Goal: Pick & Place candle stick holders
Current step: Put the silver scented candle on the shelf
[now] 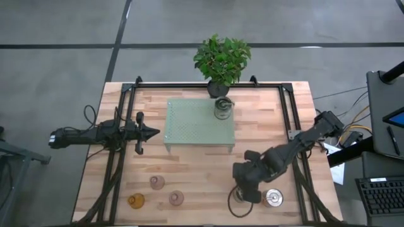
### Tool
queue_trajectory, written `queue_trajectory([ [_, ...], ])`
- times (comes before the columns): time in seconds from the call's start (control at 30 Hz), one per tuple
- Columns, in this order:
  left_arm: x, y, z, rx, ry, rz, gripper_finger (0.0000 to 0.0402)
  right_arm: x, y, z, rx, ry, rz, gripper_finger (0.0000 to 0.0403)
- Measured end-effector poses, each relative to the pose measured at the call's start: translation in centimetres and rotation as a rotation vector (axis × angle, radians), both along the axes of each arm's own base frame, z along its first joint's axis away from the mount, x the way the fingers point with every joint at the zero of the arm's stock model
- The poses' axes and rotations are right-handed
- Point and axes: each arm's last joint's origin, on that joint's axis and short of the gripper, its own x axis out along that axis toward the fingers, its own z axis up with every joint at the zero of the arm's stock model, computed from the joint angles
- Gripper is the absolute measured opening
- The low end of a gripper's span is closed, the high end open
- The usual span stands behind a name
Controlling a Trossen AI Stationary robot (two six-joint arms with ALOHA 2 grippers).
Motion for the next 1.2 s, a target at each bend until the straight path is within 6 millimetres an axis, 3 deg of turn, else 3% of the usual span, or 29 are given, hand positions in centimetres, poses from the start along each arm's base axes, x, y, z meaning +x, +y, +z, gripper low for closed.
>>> queue_trajectory([
  [0.17, 0.0, 0.0, 0.0, 0.0, 0.0, 0.0, 0.001, 0.1, 2.1, -1.0, 0.015, -0.028, 0.016, 0.0186],
  [0.4, 0.0, 0.0, 0.0, 0.0, 0.0, 0.0, 0.001, 0.2, 4.1, -3.1, -0.002, 0.01, 0.037, 0.0178],
  [0.97, 0.0, 0.0, 0.0, 0.0, 0.0, 0.0, 0.001, 0.5, 5.5, -6.2, -0.06, 0.089, 0.062, 0.0156],
  [1.2, 0.0, 0.0, 0.0, 0.0, 0.0, 0.0, 0.001, 0.4, 5.3, -6.7, -0.066, 0.098, 0.038, 0.0153],
])
